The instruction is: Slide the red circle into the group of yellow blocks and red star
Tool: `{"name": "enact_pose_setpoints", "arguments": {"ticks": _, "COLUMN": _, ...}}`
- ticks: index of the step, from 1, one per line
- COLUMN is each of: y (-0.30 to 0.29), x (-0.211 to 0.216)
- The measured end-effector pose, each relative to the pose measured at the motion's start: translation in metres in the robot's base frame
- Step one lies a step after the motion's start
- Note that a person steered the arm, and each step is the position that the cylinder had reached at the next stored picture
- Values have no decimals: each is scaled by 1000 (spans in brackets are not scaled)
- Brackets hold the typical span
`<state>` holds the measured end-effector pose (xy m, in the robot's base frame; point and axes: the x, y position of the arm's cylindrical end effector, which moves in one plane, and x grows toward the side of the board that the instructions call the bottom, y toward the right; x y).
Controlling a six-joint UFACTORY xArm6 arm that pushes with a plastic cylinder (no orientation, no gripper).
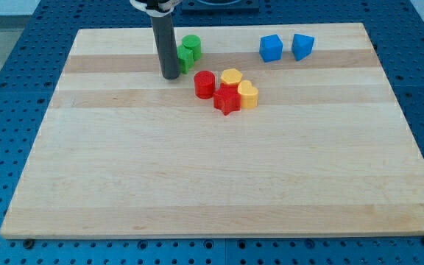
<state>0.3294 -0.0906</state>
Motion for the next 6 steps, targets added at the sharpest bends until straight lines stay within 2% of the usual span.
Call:
{"name": "enact_pose_setpoints", "arguments": {"ticks": 3, "y": 16, "x": 28}}
{"name": "enact_pose_setpoints", "arguments": {"ticks": 6, "y": 29, "x": 9}}
